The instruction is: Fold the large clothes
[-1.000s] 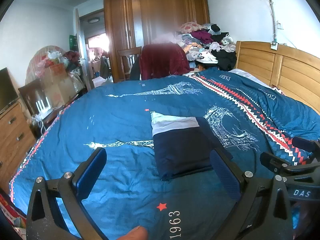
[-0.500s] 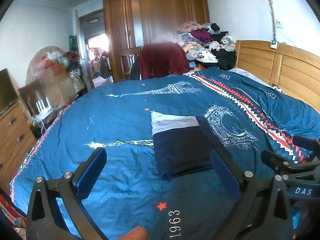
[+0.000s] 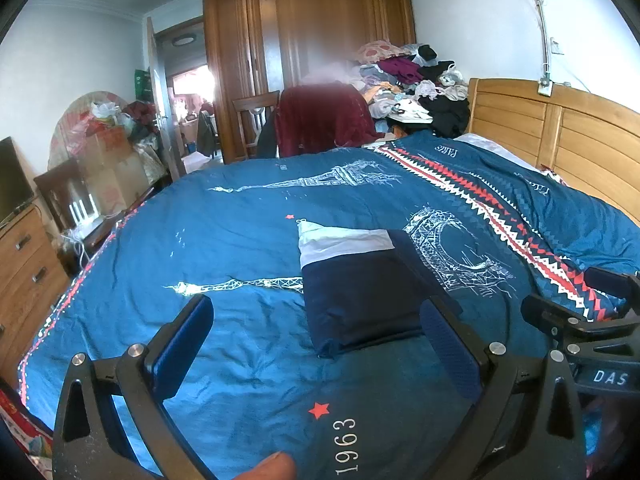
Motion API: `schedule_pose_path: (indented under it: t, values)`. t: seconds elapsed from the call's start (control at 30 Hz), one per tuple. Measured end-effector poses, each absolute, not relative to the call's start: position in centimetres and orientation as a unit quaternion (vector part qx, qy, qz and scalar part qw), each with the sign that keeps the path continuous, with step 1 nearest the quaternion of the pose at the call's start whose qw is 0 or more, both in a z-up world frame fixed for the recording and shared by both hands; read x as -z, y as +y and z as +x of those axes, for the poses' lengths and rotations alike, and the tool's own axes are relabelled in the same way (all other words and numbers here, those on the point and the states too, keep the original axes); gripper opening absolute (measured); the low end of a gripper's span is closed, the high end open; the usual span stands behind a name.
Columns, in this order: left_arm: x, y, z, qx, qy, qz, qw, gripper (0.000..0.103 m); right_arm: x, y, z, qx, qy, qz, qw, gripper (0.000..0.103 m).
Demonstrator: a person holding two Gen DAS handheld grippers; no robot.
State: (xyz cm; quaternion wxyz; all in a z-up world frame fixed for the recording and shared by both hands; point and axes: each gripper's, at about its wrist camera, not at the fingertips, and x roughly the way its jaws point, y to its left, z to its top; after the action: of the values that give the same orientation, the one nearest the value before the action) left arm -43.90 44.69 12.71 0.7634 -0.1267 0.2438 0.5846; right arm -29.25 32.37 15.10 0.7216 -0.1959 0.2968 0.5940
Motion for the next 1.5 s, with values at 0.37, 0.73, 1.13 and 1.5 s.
schedule_pose_path:
  t: [0.37, 0.73, 1.13, 1.5]
  values:
    - [-12.72, 44.71, -43.75, -0.584, 0.244, -0.127, 0.763, 0.103, -15.09, 32.35, -29.2, -0.594, 0.297, -0.195, 0.721, 0.103]
    - [-12.69, 44.68, -43.68, -0.584, 0.244, -0.128, 0.764, 0.103, -15.06, 32.27, -29.17, -0.594, 0.297, -0.195, 0.722, 0.103]
    - [-12.67, 44.68, -43.76, -0.583, 0.244, -0.127, 0.764, 0.103, -15.04, 32.25, -29.1, -0.595, 0.296, -0.194, 0.722, 0.103]
    - [-12.7, 44.73, -43.76, -0.584, 0.244, -0.128, 0.764, 0.103, -15.23, 32.34, -28.91, -0.595, 0.29, -0.194, 0.724, 0.103]
